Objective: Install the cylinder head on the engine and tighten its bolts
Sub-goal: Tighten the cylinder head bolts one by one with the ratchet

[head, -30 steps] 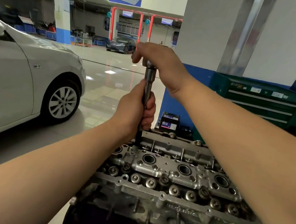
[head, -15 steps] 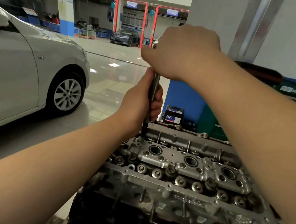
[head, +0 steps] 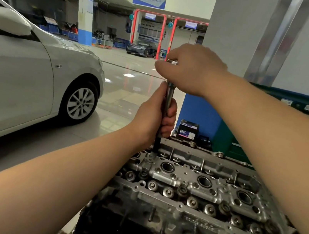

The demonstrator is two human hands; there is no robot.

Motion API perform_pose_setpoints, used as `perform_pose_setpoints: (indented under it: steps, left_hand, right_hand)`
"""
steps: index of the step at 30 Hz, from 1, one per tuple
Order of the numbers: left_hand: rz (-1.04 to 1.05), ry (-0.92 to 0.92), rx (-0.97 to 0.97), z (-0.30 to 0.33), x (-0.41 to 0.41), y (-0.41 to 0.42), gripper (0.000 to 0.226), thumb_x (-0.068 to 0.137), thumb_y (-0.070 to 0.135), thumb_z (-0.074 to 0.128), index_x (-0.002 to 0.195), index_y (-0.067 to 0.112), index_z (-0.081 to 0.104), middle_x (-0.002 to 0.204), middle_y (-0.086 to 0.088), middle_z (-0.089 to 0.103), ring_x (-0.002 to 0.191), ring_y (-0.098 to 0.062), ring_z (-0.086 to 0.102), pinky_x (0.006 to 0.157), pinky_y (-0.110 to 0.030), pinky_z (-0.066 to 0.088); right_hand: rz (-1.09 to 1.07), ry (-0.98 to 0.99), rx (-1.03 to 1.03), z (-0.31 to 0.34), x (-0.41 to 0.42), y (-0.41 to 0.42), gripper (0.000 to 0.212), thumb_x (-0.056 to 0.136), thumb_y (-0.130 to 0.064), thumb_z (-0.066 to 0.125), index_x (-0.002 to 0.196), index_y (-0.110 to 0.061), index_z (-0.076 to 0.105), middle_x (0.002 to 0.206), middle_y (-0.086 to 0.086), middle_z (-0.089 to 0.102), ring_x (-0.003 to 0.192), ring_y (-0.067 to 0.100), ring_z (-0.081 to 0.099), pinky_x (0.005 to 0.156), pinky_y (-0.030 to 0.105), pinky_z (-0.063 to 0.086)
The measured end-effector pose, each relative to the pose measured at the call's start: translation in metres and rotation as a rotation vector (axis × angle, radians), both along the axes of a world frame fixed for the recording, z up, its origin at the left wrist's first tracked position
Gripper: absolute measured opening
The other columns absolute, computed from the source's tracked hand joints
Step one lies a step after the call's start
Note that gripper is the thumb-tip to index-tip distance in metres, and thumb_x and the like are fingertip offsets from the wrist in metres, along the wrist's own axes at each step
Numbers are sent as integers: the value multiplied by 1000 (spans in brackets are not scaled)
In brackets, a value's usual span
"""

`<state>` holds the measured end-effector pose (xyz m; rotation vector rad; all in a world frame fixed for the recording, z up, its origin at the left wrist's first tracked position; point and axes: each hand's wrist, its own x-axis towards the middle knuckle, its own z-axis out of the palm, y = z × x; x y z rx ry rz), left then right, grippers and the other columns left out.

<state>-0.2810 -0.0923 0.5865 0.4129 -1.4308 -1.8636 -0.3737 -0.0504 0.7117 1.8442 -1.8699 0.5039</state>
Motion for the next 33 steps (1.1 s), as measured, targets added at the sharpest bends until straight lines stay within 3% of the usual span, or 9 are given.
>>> perform_pose_setpoints:
  steps: [3,6,9,13,18,22,26,30,33]
  left_hand:
    - [174,-88,-126,-2,-4,2,72,103,71,35,56,20,54,55,-6,48,47,-21,45,50,-28,40]
    - [243,-70,-125,-3,-7,4,72,104,67,34,50,24,55,54,-4,49,44,-19,45,44,-24,39]
    - [136,1,1,0,-5,5,68,104,65,35,51,22,42,52,-1,32,44,-19,27,44,-25,27]
    - [63,4,16,6,-3,7,69,104,64,32,53,19,33,51,-2,23,43,-19,18,43,-23,21]
    - [5,3,-14,5,0,6,64,106,55,29,54,18,32,50,0,22,44,-18,17,43,-23,21]
    - [74,-22,-48,2,-1,7,66,107,60,33,57,17,42,52,-3,30,45,-19,27,45,-25,28]
    - [210,-90,-111,0,-4,4,60,106,54,36,62,17,56,56,-5,49,48,-21,44,51,-28,39]
    - [149,-3,-13,1,-5,7,55,104,40,28,53,21,36,50,0,27,43,-19,22,43,-21,25]
    - [112,-34,-22,4,-6,10,53,104,37,25,53,22,32,51,0,23,45,-20,17,46,-25,19]
  right_hand:
    - [-413,215,2,5,8,4,58,94,-74,27,92,-20,50,79,2,46,81,30,51,69,39,37]
    - [-437,251,5,4,10,7,68,91,-81,23,92,-19,50,79,3,48,73,27,47,61,33,33]
    - [-258,186,-18,0,7,5,77,90,-84,26,87,-18,65,87,-1,62,75,23,55,61,31,34]
    - [168,-152,198,8,-1,8,30,98,-66,52,83,-42,63,91,-17,60,91,16,56,84,41,42]
    - [332,-269,189,5,-9,5,23,94,-42,64,102,-24,76,103,-7,72,99,16,64,89,37,50]
    - [-27,34,24,3,1,4,45,94,-56,47,83,-16,65,71,-1,53,64,16,46,61,32,33]
    - [-449,232,56,9,14,5,53,94,-69,30,92,-20,50,83,3,47,78,29,49,72,40,40]
    - [-318,274,-47,3,19,-2,67,90,-80,32,73,-17,50,76,1,51,66,24,49,61,32,35]
    - [44,5,70,4,-1,2,57,95,-73,48,86,-21,70,88,-2,66,85,21,60,91,42,43]
